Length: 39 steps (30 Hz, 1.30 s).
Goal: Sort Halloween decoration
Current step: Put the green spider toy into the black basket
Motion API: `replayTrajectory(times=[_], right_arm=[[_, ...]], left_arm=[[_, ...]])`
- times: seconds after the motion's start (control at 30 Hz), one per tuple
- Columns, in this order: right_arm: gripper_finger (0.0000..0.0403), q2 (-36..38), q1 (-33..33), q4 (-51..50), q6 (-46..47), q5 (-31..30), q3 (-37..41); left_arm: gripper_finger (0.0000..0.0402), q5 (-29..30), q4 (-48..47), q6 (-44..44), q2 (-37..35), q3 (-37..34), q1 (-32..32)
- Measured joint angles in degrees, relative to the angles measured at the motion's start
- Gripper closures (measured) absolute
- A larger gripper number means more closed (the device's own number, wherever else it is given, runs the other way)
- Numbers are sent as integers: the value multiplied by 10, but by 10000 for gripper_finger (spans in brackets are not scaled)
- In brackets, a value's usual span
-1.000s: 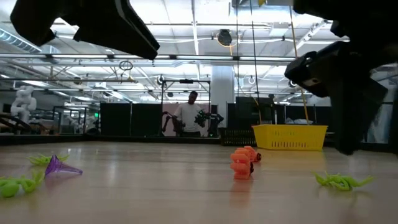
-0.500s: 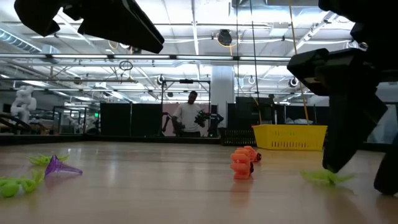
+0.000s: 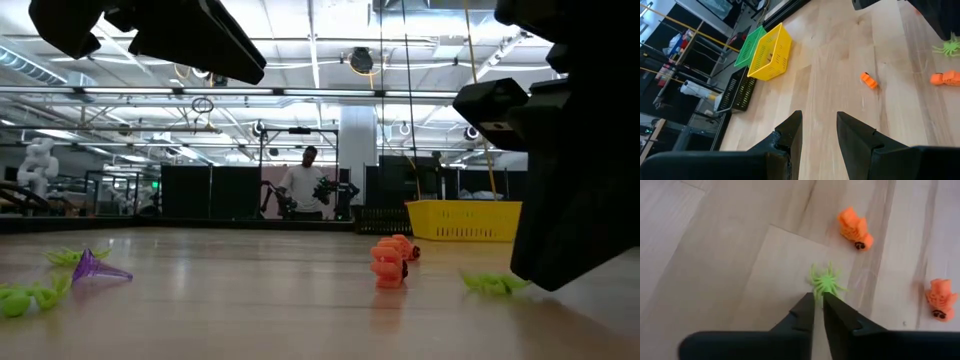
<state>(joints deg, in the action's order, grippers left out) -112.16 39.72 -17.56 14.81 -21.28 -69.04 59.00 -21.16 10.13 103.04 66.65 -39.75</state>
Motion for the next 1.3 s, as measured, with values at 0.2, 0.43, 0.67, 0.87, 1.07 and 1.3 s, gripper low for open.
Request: replayTrajectory(times=[0.2,0.43,0.67,0.87,1.07,1.3], right_arm=[[400,0,0,1,-5,0,0],[403,0,0,2,-5,0,0],[403,2,0,1,-5,1,0],[403,4,0,0,-5,1,0],[403,12,2,-11,-4,2,-2],[403,15,3,-42,-4,3,-26]], left_arm=[[286,0,1,0,0,0,0],[286,0,1,0,0,0,0],[286,0,2,0,0,0,0],[286,0,10,0,0,0,0],[286,0,12,0,0,0,0],[286,0,13,0,0,0,0]])
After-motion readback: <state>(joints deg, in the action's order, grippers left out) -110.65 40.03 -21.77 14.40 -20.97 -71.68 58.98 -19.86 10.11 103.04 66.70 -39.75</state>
